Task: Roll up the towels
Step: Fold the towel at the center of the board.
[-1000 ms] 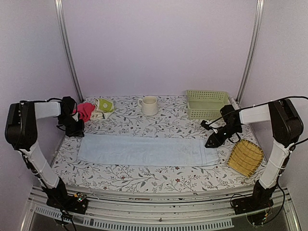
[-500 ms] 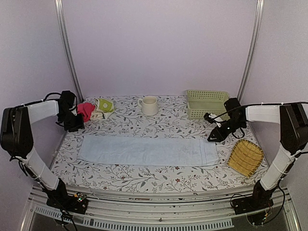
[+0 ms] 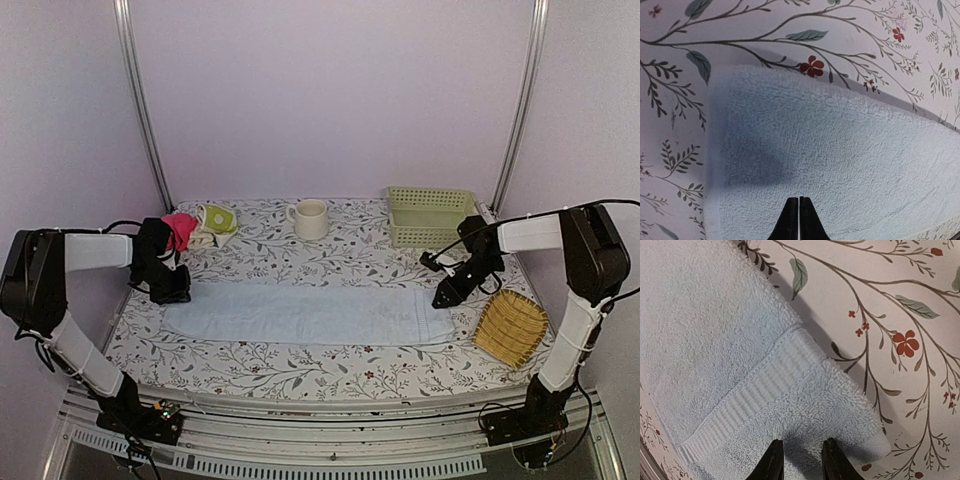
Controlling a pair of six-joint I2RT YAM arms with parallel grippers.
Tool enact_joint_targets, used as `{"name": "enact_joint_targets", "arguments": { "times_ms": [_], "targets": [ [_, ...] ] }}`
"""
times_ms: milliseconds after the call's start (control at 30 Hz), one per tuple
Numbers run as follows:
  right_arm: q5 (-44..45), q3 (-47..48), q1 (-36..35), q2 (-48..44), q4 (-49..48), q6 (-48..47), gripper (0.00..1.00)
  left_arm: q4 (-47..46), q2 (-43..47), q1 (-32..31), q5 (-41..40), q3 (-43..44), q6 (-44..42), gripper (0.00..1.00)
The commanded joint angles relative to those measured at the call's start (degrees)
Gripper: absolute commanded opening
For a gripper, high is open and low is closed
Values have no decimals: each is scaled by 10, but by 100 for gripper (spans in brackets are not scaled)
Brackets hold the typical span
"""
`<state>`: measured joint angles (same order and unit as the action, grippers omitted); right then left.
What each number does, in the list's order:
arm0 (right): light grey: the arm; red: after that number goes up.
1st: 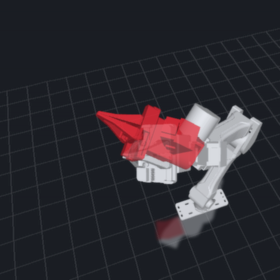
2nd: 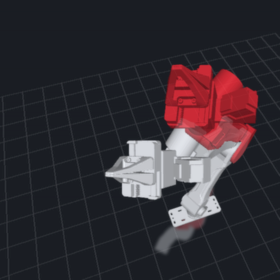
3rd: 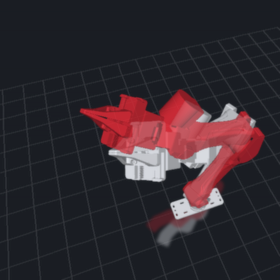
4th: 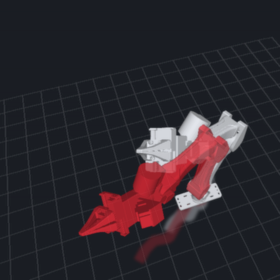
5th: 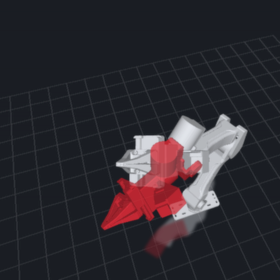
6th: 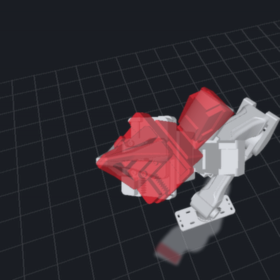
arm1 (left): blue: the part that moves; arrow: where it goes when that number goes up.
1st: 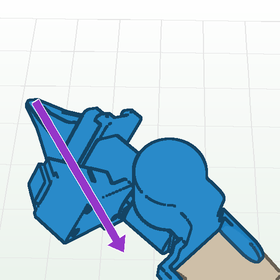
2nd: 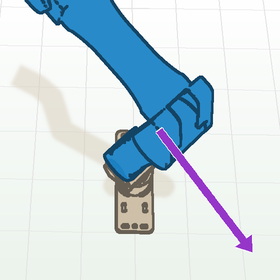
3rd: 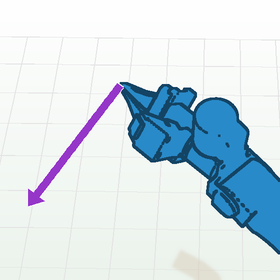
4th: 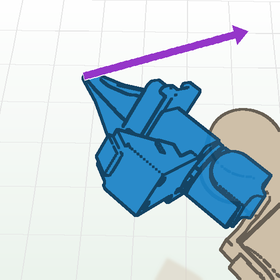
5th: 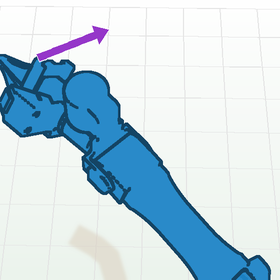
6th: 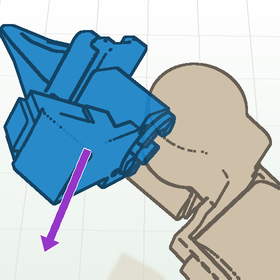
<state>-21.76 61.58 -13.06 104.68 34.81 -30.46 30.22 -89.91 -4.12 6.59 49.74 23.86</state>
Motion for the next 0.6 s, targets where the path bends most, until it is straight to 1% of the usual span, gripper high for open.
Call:
{"name": "enact_joint_targets", "arguments": {
  "times_ms": [0, 100, 267, 333, 400, 467, 567],
  "targets": [
    [94, 37, 1, 37, 6, -4, 30, -43, 24, -17, 36, -10, 7, 7],
    [155, 71, 5, 70, -2, -9, 28, -48, 32, -21, 52, -10, 5, 9],
    [213, 170, 17, 126, -10, -12, 27, -57, 42, -39, 78, 2, -8, 11],
    [195, 200, 17, 127, 3, -9, 27, -56, 43, -45, 84, 9, -11, 13],
    [161, 211, 17, 109, 27, 3, 28, -51, 43, -51, 87, 15, -13, 14],
    [129, 200, 16, 85, 45, 12, 30, -50, 46, -57, 85, 17, -11, 15],
    [107, 165, 17, 46, 59, 22, 33, -55, 51, -68, 86, 17, -7, 16]
  ]
}}
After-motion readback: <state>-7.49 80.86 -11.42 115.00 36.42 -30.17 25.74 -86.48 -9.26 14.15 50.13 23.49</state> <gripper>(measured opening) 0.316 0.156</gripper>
